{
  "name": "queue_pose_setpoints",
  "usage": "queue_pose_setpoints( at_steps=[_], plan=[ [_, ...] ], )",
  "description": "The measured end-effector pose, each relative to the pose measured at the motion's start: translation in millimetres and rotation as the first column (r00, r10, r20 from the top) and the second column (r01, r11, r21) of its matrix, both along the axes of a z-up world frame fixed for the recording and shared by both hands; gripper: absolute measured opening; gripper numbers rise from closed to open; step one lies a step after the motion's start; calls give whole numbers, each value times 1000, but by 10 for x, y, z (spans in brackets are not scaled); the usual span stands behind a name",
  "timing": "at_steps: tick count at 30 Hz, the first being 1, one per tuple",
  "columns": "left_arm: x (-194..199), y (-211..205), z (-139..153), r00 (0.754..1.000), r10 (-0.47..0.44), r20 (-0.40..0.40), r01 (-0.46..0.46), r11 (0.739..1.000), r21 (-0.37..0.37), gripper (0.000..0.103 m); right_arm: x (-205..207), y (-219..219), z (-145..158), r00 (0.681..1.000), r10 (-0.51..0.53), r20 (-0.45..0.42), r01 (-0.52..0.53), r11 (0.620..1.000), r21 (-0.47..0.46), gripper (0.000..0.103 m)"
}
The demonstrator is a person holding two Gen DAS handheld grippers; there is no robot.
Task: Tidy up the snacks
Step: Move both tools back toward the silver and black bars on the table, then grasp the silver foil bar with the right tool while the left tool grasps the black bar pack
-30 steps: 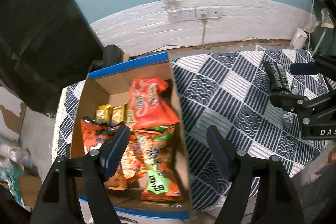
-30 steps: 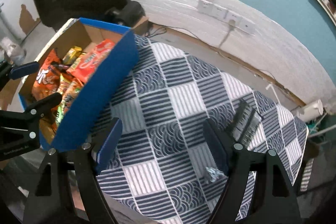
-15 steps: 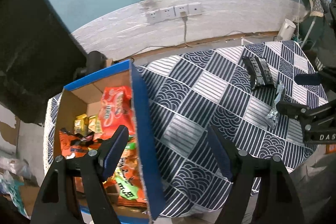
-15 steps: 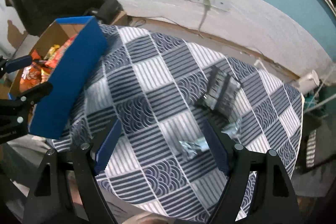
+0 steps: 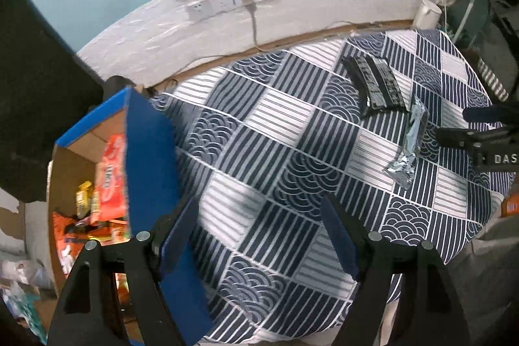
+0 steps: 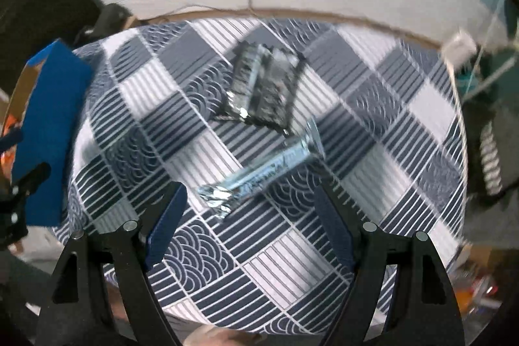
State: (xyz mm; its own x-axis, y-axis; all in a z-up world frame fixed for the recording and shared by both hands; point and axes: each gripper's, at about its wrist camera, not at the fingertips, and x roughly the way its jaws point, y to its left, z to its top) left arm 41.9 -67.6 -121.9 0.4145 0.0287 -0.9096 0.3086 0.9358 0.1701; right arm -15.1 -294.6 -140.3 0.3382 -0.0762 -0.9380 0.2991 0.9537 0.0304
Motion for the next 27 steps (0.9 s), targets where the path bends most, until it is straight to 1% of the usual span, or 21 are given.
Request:
queue_pose_setpoints(
  at_steps=[2, 5, 13, 16, 21, 23, 24, 25, 26, 27],
  plan=[
    [32, -83, -94, 1000, -10, -17, 10, 1000, -2, 79, 5, -95, -115, 999, -45, -12, 46, 998, 48, 80],
    [95, -177, -211, 999, -15, -31, 15, 1000, -2, 79, 13, -194, -229, 994, -106, -18, 107, 991, 79, 80],
    [309, -339, -410, 1000, -7, -29, 7, 1000, -9, 79, 162, -246, -468, 982, -185, -40, 188, 977, 99, 80],
    [384, -343, -475, 999, 5, -43, -5, 1000, -17, 79, 218, -218, -574, 979, -196, -55, 200, 976, 86, 80],
    [439, -328, -577, 997, 23, -68, -25, 999, -22, 79, 279, -118, -763, 981, -165, -102, 171, 984, 54, 80],
    [448, -331, -605, 997, 23, -77, -25, 999, -24, 79, 270, -97, -792, 982, -151, -113, 157, 986, 47, 79],
    [447, -337, -612, 997, 21, -80, -23, 999, -23, 79, 270, -86, -796, 983, -145, -116, 151, 988, 41, 77],
    [445, -347, -618, 996, 19, -82, -21, 1000, -22, 79, 264, -76, -795, 984, -127, -124, 132, 991, 32, 67],
    [437, -362, -626, 996, 13, -85, -14, 1000, -20, 79, 249, -67, -787, 986, -108, -129, 112, 993, 21, 58],
    [429, -372, -633, 996, 7, -87, -9, 1000, -16, 79, 221, -72, -780, 986, -99, -137, 101, 995, 6, 54]
  ],
)
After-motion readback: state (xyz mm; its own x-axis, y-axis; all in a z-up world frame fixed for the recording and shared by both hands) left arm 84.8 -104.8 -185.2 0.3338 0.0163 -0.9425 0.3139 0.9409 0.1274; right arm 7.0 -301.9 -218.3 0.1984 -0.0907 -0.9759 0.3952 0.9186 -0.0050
